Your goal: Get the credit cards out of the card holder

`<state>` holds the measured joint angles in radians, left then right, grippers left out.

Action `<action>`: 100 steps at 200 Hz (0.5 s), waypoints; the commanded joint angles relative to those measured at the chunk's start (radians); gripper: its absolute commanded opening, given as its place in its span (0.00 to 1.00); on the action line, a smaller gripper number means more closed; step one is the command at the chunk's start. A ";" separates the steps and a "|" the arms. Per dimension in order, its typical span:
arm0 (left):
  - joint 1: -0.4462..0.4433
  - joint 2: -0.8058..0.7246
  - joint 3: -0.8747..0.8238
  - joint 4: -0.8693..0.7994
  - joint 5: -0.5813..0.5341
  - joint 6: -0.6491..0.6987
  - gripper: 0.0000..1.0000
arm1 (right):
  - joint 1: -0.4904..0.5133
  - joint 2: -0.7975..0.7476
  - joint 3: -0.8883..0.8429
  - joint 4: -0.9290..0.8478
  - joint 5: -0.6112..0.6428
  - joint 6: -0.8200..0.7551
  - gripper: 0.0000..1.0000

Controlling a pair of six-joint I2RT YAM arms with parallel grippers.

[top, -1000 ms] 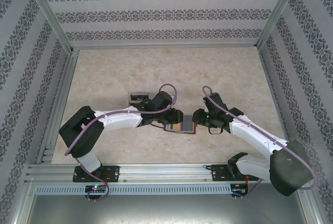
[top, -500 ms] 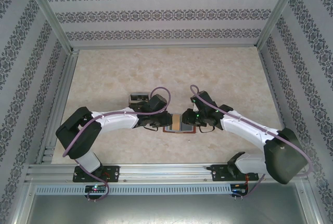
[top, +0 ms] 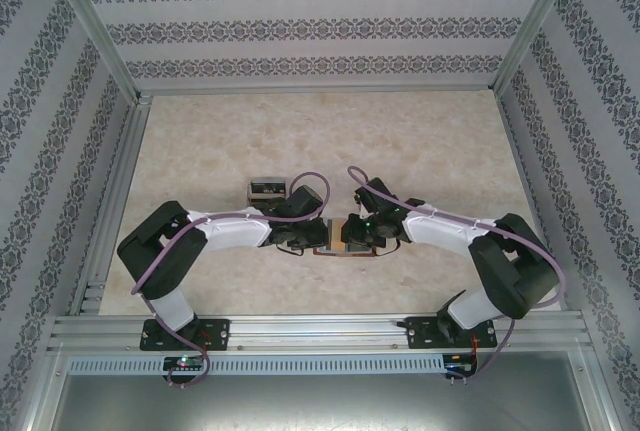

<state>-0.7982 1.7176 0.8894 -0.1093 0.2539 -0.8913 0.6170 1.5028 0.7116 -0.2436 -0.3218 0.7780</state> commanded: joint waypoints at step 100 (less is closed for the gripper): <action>-0.009 0.049 0.031 -0.061 0.002 -0.013 0.14 | -0.036 0.058 -0.001 0.061 -0.062 0.018 0.22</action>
<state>-0.7994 1.7370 0.9085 -0.1165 0.2573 -0.8948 0.5842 1.5478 0.7132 -0.2115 -0.3614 0.7837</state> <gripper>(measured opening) 0.148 0.235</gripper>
